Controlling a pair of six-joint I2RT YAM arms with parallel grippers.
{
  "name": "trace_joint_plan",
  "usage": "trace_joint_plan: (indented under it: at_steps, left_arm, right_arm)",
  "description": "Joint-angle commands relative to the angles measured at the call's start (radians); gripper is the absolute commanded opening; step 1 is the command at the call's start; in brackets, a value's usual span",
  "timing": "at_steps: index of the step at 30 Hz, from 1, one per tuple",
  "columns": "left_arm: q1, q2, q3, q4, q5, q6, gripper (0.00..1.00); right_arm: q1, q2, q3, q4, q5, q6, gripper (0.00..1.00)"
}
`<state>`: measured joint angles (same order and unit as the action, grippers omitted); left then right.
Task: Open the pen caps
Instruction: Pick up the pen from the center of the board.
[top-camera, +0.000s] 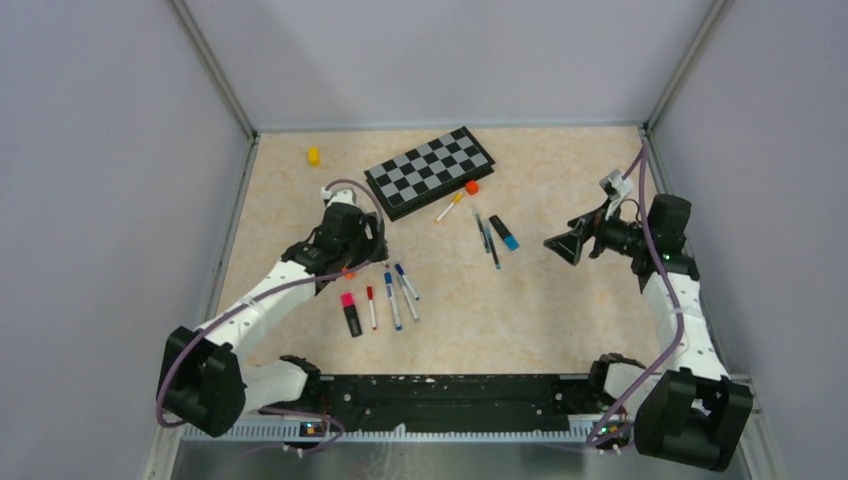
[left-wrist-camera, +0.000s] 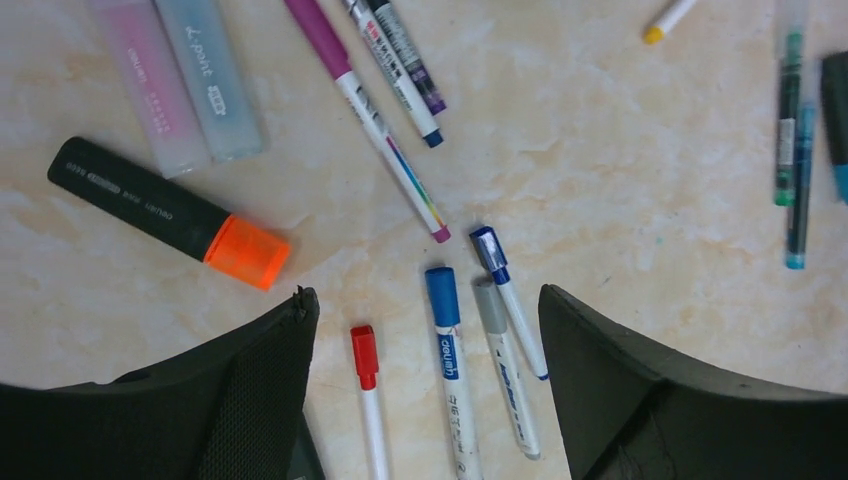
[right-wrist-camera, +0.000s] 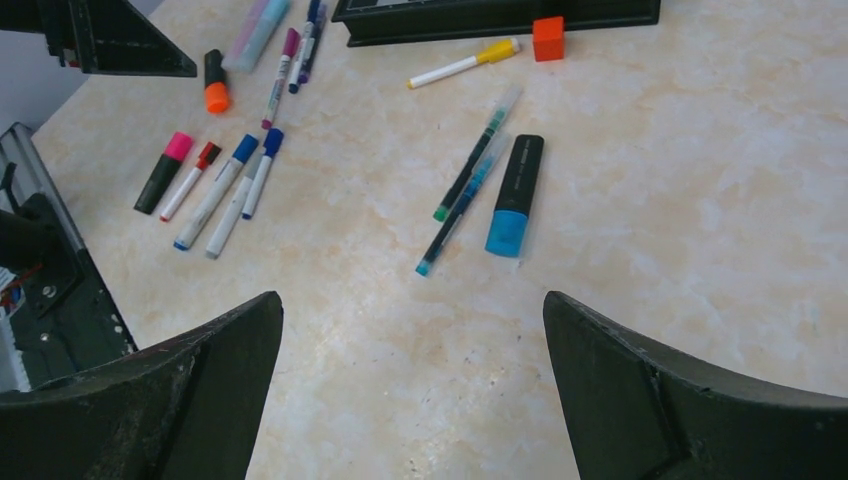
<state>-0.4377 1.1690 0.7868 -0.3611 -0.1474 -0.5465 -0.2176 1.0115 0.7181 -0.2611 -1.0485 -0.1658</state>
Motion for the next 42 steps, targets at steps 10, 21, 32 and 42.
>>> trace_joint_plan:
  at_steps: [10, 21, 32, 42]
  left_arm:
    - [0.075, 0.074, -0.036, -0.056, -0.233, -0.220, 0.65]
    - [0.250, 0.382, 0.139, -0.300, -0.185, -0.373, 0.54]
    - [0.264, 0.434, 0.149, -0.252, -0.167, -0.354, 0.51]
    - [0.353, 0.405, 0.103, -0.171, -0.138, -0.315, 0.49]
  right_arm:
    - [0.023, 0.040, 0.029, -0.009, 0.130, -0.095, 0.99]
    - [0.035, 0.047, 0.024, -0.009, 0.149, -0.106, 0.99]
    - [0.036, 0.052, 0.021, -0.010, 0.159, -0.109, 0.99]
    - [0.043, 0.052, 0.023, -0.014, 0.163, -0.113, 0.99]
